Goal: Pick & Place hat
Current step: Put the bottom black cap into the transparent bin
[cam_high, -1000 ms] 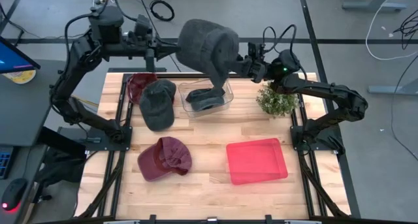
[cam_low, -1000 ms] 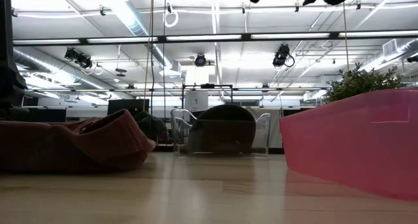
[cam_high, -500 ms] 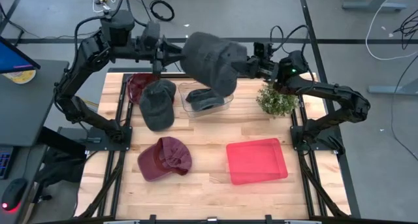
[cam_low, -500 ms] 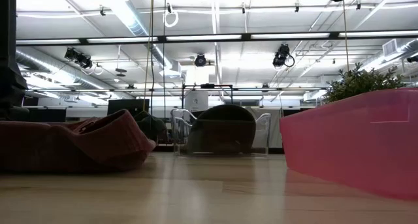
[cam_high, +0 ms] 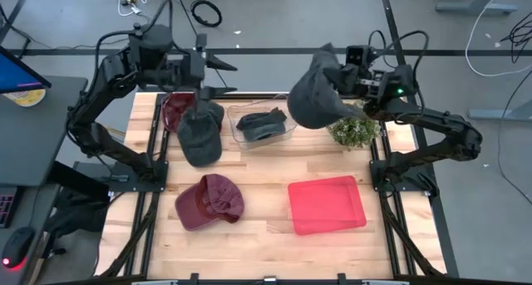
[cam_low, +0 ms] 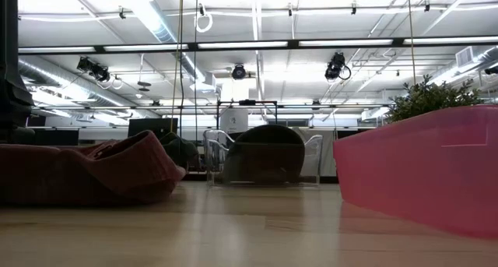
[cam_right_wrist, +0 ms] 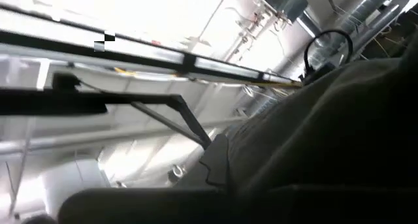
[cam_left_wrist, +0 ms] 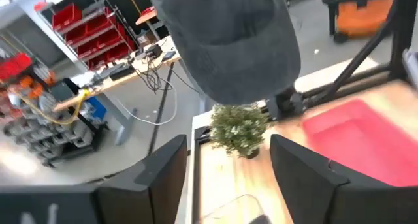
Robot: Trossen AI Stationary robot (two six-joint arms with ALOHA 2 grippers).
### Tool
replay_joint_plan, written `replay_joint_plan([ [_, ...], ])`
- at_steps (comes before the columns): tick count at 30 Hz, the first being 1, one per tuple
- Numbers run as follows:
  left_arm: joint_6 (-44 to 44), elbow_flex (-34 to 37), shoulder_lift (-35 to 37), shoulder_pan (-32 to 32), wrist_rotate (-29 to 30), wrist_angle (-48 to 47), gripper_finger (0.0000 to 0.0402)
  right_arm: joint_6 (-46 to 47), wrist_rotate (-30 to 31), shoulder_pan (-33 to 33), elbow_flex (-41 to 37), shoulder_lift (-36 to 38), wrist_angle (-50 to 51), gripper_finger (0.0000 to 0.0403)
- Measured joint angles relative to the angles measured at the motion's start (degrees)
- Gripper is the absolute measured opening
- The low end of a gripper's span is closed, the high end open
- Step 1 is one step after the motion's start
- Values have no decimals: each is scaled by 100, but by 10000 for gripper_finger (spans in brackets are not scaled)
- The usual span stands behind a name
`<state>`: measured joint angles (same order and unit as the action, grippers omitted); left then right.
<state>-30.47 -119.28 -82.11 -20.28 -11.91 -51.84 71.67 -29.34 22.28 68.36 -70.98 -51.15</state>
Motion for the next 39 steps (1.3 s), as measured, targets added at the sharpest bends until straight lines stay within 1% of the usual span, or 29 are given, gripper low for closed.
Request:
replay_joint_plan([
  [3,-539,0,-94,273,361,1,237,165,253,0,0,51,-38,1],
  [5,-883,0,-167,496,739,16,240,225,420,0,0,59,-168,1],
  [7,-1245,0,-253,719,1207,17,240,355,641,0,0,59,-377,1],
  [10,-1767,0,-432,1053,2070,175,241,438,985,2,1,66,-487,0],
  [13,-2270,0,-623,1322,3011,598,240,517,1225,2,0,59,-493,0],
  [15,-2616,0,-722,1420,3367,865,241,581,1362,2,0,59,-520,0],
  [18,-3010,0,-874,1491,3461,1074,240,591,1563,1,0,59,-603,0],
  [22,-3320,0,-1057,1509,3525,1321,241,686,1737,0,3,59,-843,0],
  [27,-3835,0,-1270,1507,3762,2057,240,719,1909,-53,26,59,-855,0],
  [29,-4098,0,-1335,1507,3745,2333,240,727,1947,-74,26,59,-861,0],
  [33,-4453,0,-1470,1507,3712,2548,240,740,2028,-76,31,59,-969,0],
  [37,-4495,0,-1614,1507,3562,2508,240,788,2098,-76,34,59,-1097,0],
  [39,-4505,2,-1670,1507,3510,2645,240,800,2098,-76,35,59,-1093,0],
])
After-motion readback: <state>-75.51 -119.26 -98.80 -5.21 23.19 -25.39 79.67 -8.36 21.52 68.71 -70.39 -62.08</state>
